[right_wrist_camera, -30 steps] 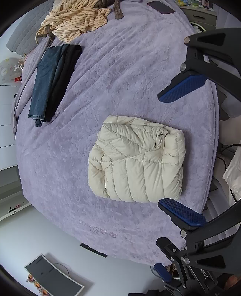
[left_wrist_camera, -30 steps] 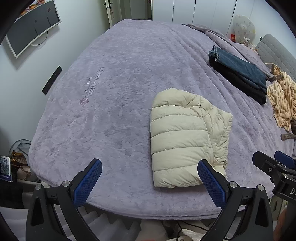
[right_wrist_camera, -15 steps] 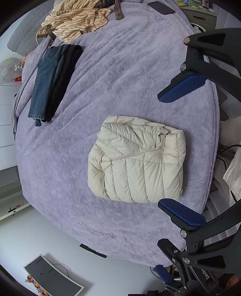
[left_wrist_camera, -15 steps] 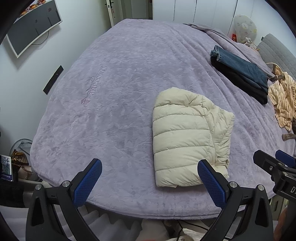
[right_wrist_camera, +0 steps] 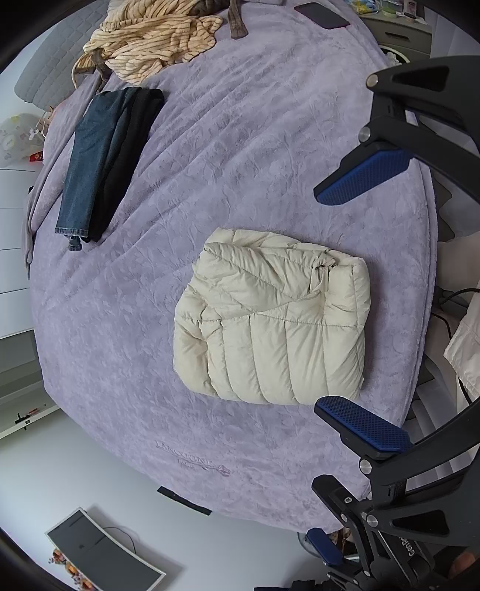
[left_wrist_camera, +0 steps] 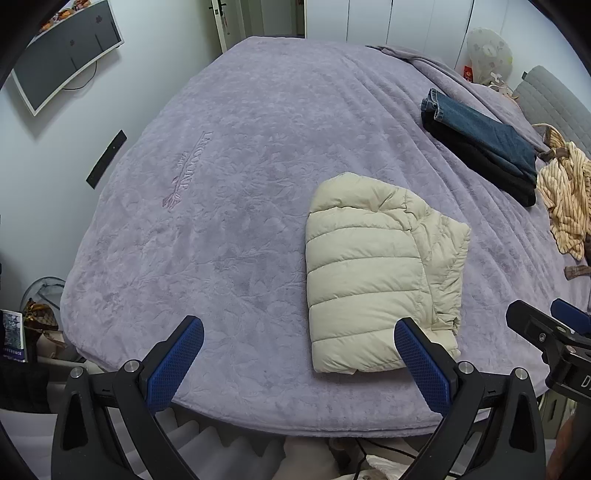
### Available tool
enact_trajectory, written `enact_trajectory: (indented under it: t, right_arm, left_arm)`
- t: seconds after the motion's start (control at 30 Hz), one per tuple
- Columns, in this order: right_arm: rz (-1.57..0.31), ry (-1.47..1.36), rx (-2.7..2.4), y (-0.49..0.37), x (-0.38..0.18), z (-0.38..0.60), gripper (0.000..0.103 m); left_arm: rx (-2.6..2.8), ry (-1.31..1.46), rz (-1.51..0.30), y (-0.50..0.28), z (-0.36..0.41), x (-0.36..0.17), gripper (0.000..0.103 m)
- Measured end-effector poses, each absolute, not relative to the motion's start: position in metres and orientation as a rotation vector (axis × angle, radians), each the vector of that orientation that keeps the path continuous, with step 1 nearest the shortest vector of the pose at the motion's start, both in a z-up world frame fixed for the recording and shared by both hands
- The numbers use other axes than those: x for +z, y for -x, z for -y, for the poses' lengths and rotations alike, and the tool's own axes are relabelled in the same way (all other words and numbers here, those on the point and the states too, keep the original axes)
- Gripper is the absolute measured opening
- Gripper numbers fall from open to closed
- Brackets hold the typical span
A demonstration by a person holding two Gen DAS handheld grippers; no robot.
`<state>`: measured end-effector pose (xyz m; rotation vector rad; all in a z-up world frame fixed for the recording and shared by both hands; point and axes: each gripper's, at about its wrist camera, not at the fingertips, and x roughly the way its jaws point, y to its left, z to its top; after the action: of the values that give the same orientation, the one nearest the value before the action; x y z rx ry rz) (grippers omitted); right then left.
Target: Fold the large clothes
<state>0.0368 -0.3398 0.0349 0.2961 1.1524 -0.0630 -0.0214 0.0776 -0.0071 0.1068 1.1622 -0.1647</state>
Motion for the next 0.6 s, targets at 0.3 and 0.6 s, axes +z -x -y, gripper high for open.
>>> enact_trajectory:
  t: [0.3, 0.6]
  right_arm:
    - [-1.154, -0.294, -0.062, -0.0364, 0.0347, 0.3393, 0.103]
    - [-1.155, -0.292, -0.063, -0.0367, 0.0344, 0.3386, 0.103]
  left_arm:
    - [-0.166, -0.107, -1.165, 0.0201, -0.0773, -0.0083, 0.103]
    - [-0.165, -0.116, -1.167, 0.0186, -0.0795, -0.0118, 0.103]
